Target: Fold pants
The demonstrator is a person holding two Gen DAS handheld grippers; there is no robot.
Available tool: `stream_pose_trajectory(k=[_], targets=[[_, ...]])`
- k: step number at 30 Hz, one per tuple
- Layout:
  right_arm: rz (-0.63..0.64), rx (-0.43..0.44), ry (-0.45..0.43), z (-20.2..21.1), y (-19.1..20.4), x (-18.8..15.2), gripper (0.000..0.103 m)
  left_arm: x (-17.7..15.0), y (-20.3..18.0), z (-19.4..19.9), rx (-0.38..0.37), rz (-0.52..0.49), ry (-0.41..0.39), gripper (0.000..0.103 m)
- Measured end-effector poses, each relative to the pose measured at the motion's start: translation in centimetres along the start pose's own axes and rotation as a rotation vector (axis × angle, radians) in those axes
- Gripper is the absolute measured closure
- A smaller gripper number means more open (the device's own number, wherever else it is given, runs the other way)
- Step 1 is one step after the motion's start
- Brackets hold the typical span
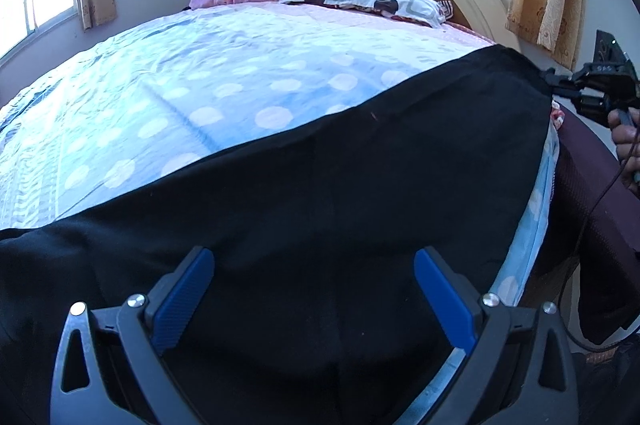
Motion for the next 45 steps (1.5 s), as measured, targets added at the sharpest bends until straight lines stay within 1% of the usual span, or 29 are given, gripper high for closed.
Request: stream_pose_trajectory(k=[1, 2, 3, 5, 6, 7, 10, 13, 19, 21, 23, 24, 26, 28, 29, 32, 33, 36, 38, 41, 43, 45], targets=[[-0.001, -0.022, -0.004, 0.0, -0.3, 0.1, 0.090, 0.0, 0.1, 0.1, -0.001, 0.001, 0.000, 0.001], [-0.006, -0.039, -0.015, 0.3, -0.8, 0.0, 0.087, -0.1, 0.2, 0.2, -0.001, 0.004, -0.002, 0.001], [-0.038, -0.040, -0.028, 0.7, -1.6, 0.0, 0.083, -0.2, 0.3, 0.2, -0.002, 0.007, -0.003, 0.001], [-0.096, -0.037, -0.041, 1.4, -2.9, 0.0, 0.054, -0.2, 0.4, 0.2, 0.000, 0.006, -0.002, 0.001], [-0.123, -0.023, -0.049, 1.7, -3.4, 0.0, 0.050, -0.2, 0.3, 0.1, 0.003, 0.003, 0.001, 0.001], [-0.135, -0.013, -0.049, 1.8, -3.7, -0.1, 0.050, -0.1, 0.3, 0.0, 0.007, 0.000, 0.003, 0.001], [-0.127, -0.013, -0.041, 1.6, -3.9, -0.2, 0.050, 0.0, 0.2, -0.1, 0.007, -0.002, 0.006, 0.001], [-0.137, 0.036, -0.027, 1.1, -3.9, -0.1, 0.050, 0.0, 0.2, -0.1, 0.008, -0.001, 0.006, 0.001], [-0.149, 0.059, -0.023, 0.6, -3.9, -0.1, 0.050, 0.0, 0.3, -0.1, 0.008, -0.003, 0.009, 0.001], [-0.127, 0.061, -0.031, 1.1, -3.2, -0.3, 0.062, -0.1, 0.4, -0.1, 0.007, -0.002, 0.009, 0.001], [-0.080, 0.039, -0.047, 1.5, -2.3, -0.4, 0.074, -0.1, 0.3, -0.2, 0.010, -0.004, 0.010, 0.001], [-0.051, 0.011, -0.050, 1.5, -1.8, -0.4, 0.077, 0.0, 0.3, -0.2, 0.012, -0.006, 0.010, 0.000], [-0.021, -0.017, -0.052, 1.3, -1.4, -0.3, 0.084, -0.1, 0.2, -0.2, 0.011, -0.005, 0.010, 0.000], [-0.002, -0.031, -0.058, 1.6, -0.8, -0.3, 0.086, -0.1, 0.4, 0.0, -0.003, 0.007, 0.010, 0.000], [0.020, -0.026, -0.069, 1.9, 0.0, -0.4, 0.086, -0.1, 0.4, 0.1, -0.013, 0.018, 0.008, 0.000], [0.132, 0.025, -0.088, 2.7, 4.2, -0.7, 0.086, -0.2, 1.4, 1.0, -0.045, 0.071, -0.002, 0.000], [0.173, 0.053, -0.085, 2.8, 6.0, -0.9, 0.086, -0.2, 1.8, 1.3, -0.050, 0.088, -0.007, 0.000], [0.322, 0.126, -0.036, 1.7, 12.2, -2.5, 0.086, -0.4, 3.4, 2.9, -0.068, 0.153, -0.040, 0.000], [0.412, 0.195, 0.031, -0.3, 16.5, -4.5, 0.086, -0.8, 4.6, 4.2, -0.062, 0.188, -0.065, 0.000], [0.517, 0.267, 0.143, -4.2, 21.3, -8.3, 0.086, -1.8, 6.6, 6.6, -0.035, 0.234, -0.098, 0.000], [0.582, 0.307, 0.245, -7.5, 24.2, -11.8, 0.086, -3.0, 8.2, 8.0, -0.024, 0.279, -0.112, 0.000], [0.637, 0.322, 0.337, -10.8, 26.2, -15.4, 0.086, -4.0, 9.4, 8.7, -0.019, 0.322, -0.115, 0.000]])
Point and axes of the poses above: each gripper's, at about its wrist camera, not at the fingertips, and z roughly against the way its jaws point, y to its left, x to its top, the point moved 1 cm from there along -z, roughly the way its jaws point
